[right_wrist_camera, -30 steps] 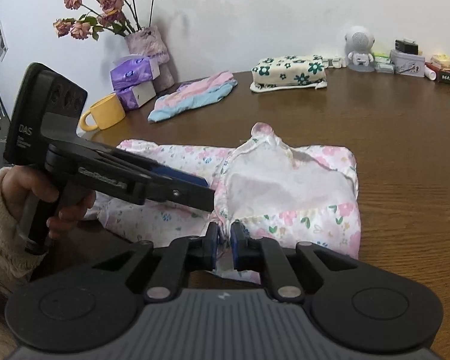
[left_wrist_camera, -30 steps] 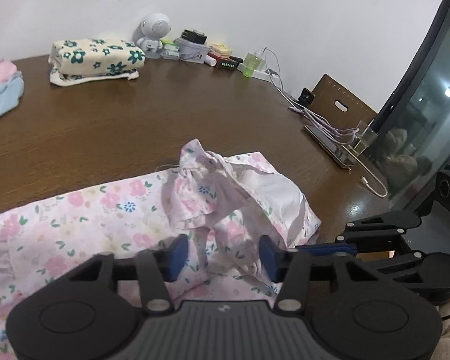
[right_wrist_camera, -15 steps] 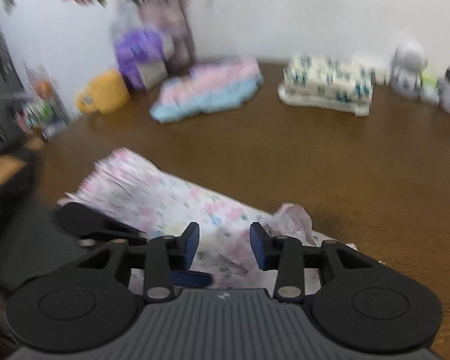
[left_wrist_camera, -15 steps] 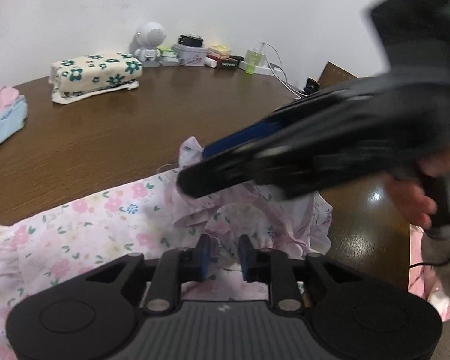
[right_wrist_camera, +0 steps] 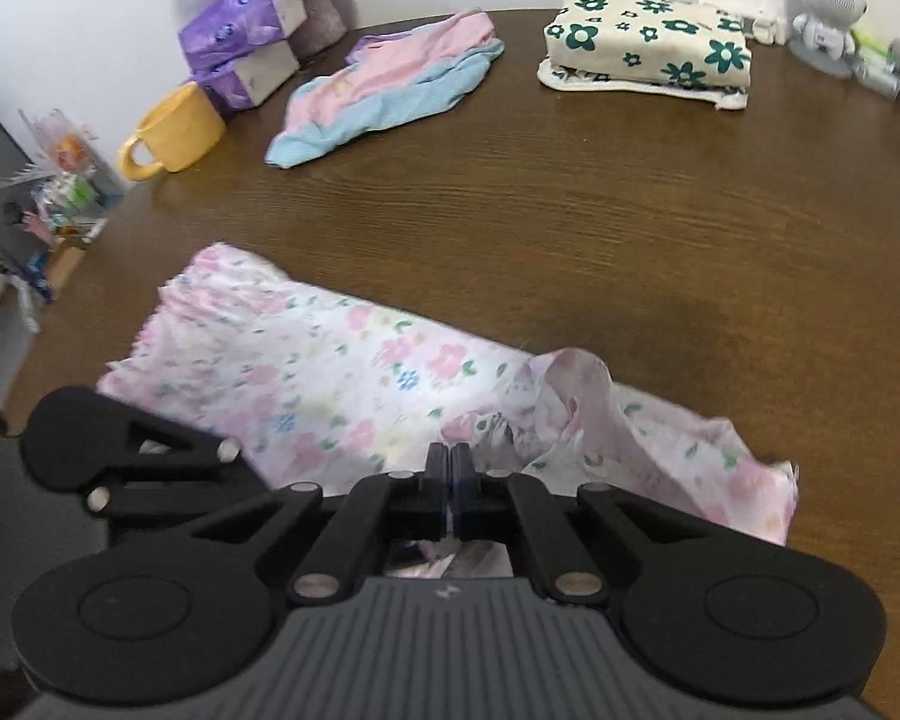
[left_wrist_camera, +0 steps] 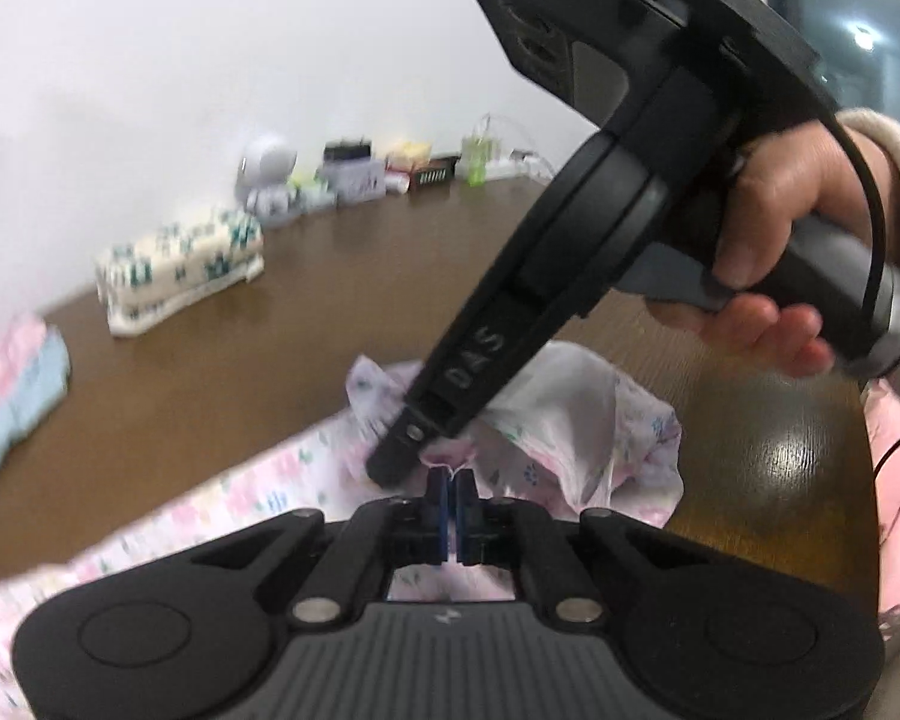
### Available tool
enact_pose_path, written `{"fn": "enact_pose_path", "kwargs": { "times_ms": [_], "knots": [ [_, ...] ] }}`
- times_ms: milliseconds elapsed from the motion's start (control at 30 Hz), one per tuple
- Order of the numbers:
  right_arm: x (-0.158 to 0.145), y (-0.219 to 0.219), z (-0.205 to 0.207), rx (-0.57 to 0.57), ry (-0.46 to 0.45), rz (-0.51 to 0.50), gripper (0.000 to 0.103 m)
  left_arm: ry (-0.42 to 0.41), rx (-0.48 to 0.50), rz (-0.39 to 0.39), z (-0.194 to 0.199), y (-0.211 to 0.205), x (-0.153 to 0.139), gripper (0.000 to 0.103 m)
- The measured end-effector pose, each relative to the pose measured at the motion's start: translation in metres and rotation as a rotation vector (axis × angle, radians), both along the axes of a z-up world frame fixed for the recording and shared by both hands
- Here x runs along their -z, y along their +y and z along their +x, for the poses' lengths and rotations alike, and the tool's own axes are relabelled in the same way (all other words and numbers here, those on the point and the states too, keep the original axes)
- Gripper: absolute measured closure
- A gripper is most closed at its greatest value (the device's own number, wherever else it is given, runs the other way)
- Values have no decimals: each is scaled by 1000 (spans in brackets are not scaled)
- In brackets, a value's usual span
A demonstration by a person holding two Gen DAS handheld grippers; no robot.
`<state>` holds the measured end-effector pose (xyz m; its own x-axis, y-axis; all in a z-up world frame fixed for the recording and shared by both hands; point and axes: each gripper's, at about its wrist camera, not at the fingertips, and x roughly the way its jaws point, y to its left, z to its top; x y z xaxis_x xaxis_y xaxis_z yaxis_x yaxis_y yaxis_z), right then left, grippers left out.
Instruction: Fold clothes
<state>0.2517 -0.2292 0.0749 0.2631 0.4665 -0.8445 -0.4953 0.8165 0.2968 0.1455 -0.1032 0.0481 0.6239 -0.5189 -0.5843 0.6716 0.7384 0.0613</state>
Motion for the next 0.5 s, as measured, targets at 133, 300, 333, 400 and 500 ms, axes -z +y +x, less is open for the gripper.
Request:
{"fn": "enact_pose_path", "kwargs": {
  "times_ms": [133,300,333,400,500],
  "knots": [
    [-2,-6,3,-8,43,28,102,-127,45,88,-17,-13,-2,102],
    [11,-2,8,-27,103,25,100,-171,80,161,-28,-19,7,102],
    [13,-1,8,-20,106,29,98,-159,77,157,-27,-17,8,102],
    [8,-4,7,-11,78,67,96,-141,67,145,-26,-14,8,102],
    [-15,-17,-6,27,-61,89,91,-124,57,121,-21,-10,5,102]
  ]
}}
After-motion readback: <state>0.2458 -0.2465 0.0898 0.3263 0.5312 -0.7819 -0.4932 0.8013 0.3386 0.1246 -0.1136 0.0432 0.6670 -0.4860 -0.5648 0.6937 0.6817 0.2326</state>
